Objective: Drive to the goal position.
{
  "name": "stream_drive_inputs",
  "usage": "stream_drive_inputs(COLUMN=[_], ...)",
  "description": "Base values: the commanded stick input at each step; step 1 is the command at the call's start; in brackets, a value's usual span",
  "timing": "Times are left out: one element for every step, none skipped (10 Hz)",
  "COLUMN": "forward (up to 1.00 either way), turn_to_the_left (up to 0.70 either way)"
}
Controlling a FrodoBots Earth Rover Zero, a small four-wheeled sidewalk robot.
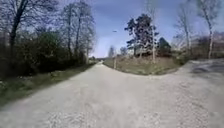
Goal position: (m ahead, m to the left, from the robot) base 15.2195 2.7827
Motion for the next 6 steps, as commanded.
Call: stream_drive_inputs(forward=[0.85,0.85,0.85,0.85,0.85,0.85], turn_to_the_left=[0.0,0.0,0.0,0.0,0.0,0.0])
